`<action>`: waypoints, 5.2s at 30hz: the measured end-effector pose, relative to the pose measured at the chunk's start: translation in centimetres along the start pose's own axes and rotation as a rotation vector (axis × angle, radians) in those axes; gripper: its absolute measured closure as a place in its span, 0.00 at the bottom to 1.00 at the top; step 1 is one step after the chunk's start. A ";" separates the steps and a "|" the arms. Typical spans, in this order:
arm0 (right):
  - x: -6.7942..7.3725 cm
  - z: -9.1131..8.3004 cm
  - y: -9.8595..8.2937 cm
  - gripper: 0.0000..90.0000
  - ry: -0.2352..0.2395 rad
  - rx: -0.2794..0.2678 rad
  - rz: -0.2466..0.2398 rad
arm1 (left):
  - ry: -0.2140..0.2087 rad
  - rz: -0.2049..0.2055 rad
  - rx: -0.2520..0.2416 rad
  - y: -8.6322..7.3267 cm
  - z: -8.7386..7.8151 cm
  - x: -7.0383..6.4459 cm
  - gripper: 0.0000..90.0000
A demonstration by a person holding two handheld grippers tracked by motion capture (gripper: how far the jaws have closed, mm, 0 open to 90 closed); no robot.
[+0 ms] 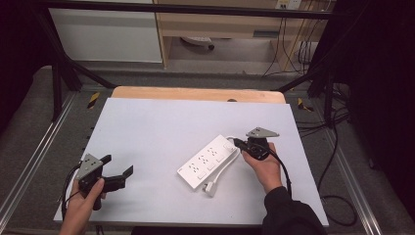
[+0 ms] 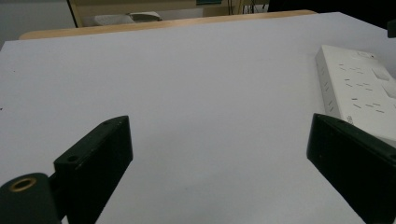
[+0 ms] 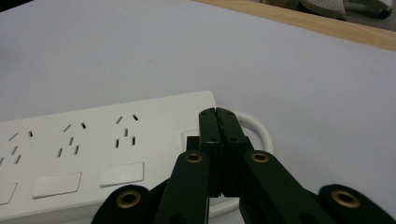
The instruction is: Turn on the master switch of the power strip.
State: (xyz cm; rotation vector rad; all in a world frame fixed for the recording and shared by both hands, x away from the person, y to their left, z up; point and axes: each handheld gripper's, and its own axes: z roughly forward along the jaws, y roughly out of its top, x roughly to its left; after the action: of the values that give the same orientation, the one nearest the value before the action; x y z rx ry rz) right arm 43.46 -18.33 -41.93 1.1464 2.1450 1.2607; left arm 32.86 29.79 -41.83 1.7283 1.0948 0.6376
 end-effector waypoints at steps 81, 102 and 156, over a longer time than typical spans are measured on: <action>0.6 3.5 -1.0 1.00 -0.017 0.047 -0.017 | 0.003 0.012 0.005 0.0 0.0 -0.1 0.08; 0.6 3.5 -1.0 1.00 -0.021 0.043 -0.020 | 0.004 0.013 0.006 -0.1 0.0 -0.1 0.08; 0.9 3.5 -1.0 1.00 -0.031 0.052 -0.034 | 0.007 0.014 0.009 -0.1 0.0 -0.1 0.08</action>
State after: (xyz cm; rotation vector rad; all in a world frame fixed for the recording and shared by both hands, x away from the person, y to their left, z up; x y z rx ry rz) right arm 44.87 -16.02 -44.56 1.1376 2.1777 1.1709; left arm 32.75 29.73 -41.90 1.7441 1.0937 0.6489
